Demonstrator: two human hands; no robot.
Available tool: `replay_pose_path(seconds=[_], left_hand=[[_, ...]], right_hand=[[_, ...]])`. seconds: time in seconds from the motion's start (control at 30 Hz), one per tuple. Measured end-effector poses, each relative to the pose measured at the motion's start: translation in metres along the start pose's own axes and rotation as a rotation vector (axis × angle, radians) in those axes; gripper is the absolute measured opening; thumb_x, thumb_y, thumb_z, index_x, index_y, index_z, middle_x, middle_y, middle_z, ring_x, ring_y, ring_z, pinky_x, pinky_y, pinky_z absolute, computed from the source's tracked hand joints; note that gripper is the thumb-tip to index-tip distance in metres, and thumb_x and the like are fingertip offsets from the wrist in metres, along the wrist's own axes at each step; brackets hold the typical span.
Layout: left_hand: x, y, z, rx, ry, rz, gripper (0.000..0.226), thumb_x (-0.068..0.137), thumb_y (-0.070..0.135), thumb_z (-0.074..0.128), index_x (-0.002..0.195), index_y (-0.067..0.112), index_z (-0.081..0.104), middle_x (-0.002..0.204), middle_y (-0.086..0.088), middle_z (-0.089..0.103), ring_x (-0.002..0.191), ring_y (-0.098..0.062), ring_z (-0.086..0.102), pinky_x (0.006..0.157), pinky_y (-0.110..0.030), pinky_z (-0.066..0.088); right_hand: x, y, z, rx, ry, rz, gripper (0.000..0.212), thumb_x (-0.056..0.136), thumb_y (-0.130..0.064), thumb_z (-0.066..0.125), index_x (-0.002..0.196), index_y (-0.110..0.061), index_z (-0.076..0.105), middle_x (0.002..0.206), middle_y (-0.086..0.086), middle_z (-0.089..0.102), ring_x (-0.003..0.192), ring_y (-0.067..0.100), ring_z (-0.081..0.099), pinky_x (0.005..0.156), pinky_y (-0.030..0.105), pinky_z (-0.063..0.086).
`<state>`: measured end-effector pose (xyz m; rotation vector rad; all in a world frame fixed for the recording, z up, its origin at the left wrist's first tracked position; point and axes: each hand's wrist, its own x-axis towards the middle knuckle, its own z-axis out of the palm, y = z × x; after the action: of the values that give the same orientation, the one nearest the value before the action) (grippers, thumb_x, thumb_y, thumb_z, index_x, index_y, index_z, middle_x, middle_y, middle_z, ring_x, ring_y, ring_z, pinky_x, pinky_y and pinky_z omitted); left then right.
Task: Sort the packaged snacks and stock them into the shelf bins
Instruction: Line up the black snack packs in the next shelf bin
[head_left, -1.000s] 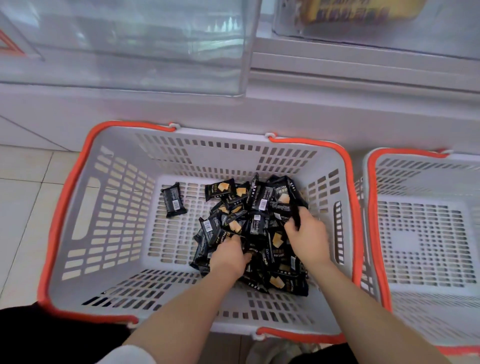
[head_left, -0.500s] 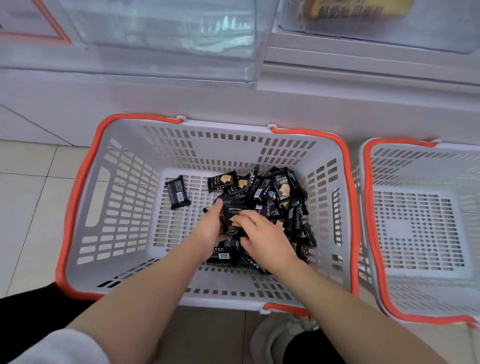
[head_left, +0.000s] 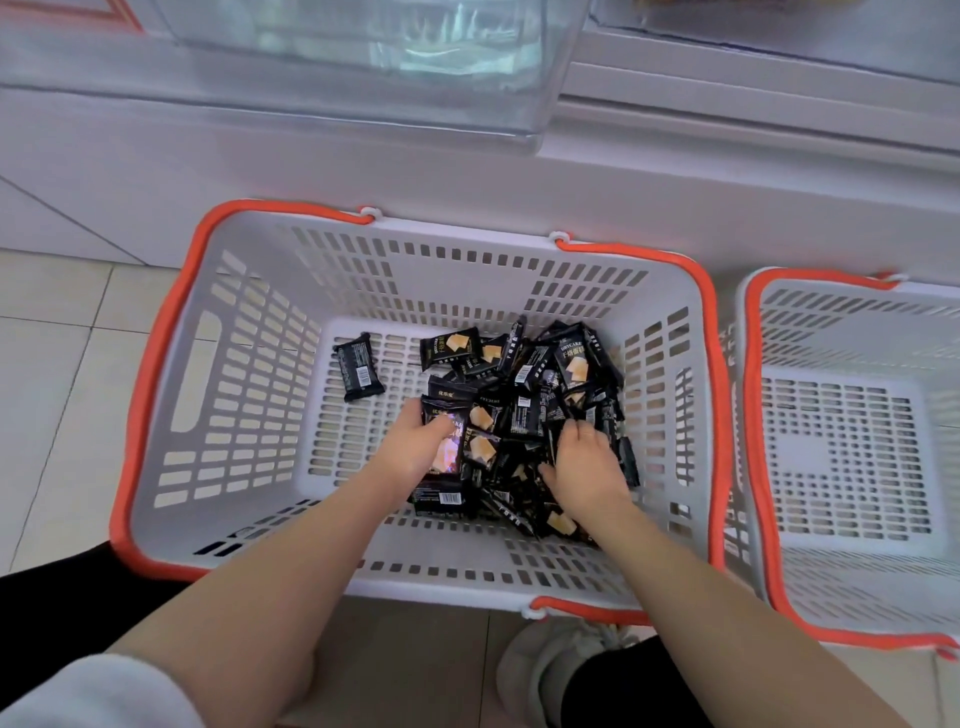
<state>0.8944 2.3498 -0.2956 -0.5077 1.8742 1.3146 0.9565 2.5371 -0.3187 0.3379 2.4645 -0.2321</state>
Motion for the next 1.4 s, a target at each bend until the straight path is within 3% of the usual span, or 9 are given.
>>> replay_pose_path(seconds=[0.23,0.5,0.67,0.8,0.9,1.03,1.13,1.23,1.4], left_hand=[[-0.006,0.002,-0.009,0.081,0.036,0.145,0.047,0.090,0.028,0.060,0.132,0.020,0.041,0.121,0.007,0.054,0.106,-0.011,0.052,0.090,-0.029,0.041],[-0.019,0.033,-0.028,0.022,-0.021,0.183,0.018,0.091,0.033,0.057,0.106,0.024,0.053,0.091,0.009,0.067,0.071,0.007,0.062,0.051,-0.006,0.044],[-0.037,0.057,-0.049,0.106,-0.205,0.077,0.034,0.092,0.029,0.056,0.123,0.014,0.054,0.120,-0.007,0.064,0.099,-0.019,0.063,0.090,-0.031,0.048],[-0.051,0.067,-0.065,0.357,-0.277,0.107,0.027,0.094,0.031,0.052,0.119,0.022,0.056,0.113,0.017,0.059,0.106,-0.008,0.055,0.084,-0.005,0.039],[-0.055,0.063,-0.070,0.446,-0.321,0.121,0.041,0.094,0.043,0.046,0.131,0.025,0.050,0.136,0.011,0.046,0.123,-0.009,0.044,0.107,-0.025,0.026],[-0.056,0.052,-0.073,0.370,-0.400,0.082,0.032,0.088,0.053,0.047,0.110,0.035,0.062,0.114,0.010,0.066,0.107,-0.007,0.060,0.101,-0.029,0.040],[-0.047,0.045,-0.071,0.279,-0.342,0.080,0.008,0.091,0.041,0.052,0.089,0.036,0.058,0.076,0.025,0.070,0.071,0.011,0.065,0.066,-0.007,0.050],[-0.034,0.039,-0.068,0.294,-0.268,0.062,0.012,0.093,0.037,0.052,0.085,0.031,0.059,0.079,0.015,0.069,0.061,0.010,0.064,0.049,-0.004,0.043],[-0.021,0.025,-0.069,0.266,-0.109,-0.002,0.053,0.092,0.046,0.050,0.138,0.019,0.042,0.134,0.007,0.047,0.120,-0.008,0.049,0.088,-0.015,0.031]], right_hand=[[-0.003,-0.009,0.011,0.039,-0.049,-0.082,0.050,0.092,-0.017,0.051,0.138,-0.015,0.032,0.135,0.015,0.044,0.120,0.032,0.043,0.098,0.038,0.040],[-0.032,-0.044,-0.063,0.643,0.147,-0.378,0.044,0.095,-0.042,0.043,0.133,-0.024,0.036,0.124,0.000,0.056,0.106,0.014,0.056,0.083,0.027,0.041],[-0.055,-0.053,-0.091,0.487,0.205,-0.578,0.031,0.084,-0.035,0.064,0.107,-0.021,0.049,0.106,-0.013,0.039,0.095,0.007,0.046,0.078,0.026,0.039],[-0.066,-0.057,-0.096,0.444,0.182,-0.725,0.031,0.080,-0.031,0.071,0.106,-0.021,0.058,0.111,-0.011,0.048,0.106,0.011,0.047,0.096,0.035,0.039],[-0.070,-0.067,-0.091,0.430,0.205,-0.773,0.032,0.077,-0.025,0.074,0.106,-0.019,0.063,0.117,-0.008,0.057,0.117,0.015,0.044,0.105,0.041,0.030],[-0.066,-0.072,-0.086,0.591,0.134,-0.715,0.046,0.080,-0.018,0.071,0.122,-0.025,0.054,0.130,-0.009,0.051,0.128,0.008,0.034,0.110,0.029,0.028],[-0.057,-0.070,-0.078,0.725,0.102,-0.618,0.087,0.082,-0.017,0.070,0.147,-0.035,0.016,0.154,-0.015,0.016,0.139,-0.003,0.014,0.102,-0.001,0.014],[-0.040,-0.060,-0.064,0.775,0.135,-0.485,0.092,0.083,-0.020,0.068,0.149,-0.031,0.004,0.157,-0.013,0.002,0.142,0.001,0.005,0.110,0.011,0.009],[0.002,-0.027,-0.040,0.583,0.113,-0.106,0.040,0.092,-0.022,0.054,0.130,-0.011,0.048,0.139,0.005,0.043,0.126,0.019,0.044,0.099,0.021,0.032]])
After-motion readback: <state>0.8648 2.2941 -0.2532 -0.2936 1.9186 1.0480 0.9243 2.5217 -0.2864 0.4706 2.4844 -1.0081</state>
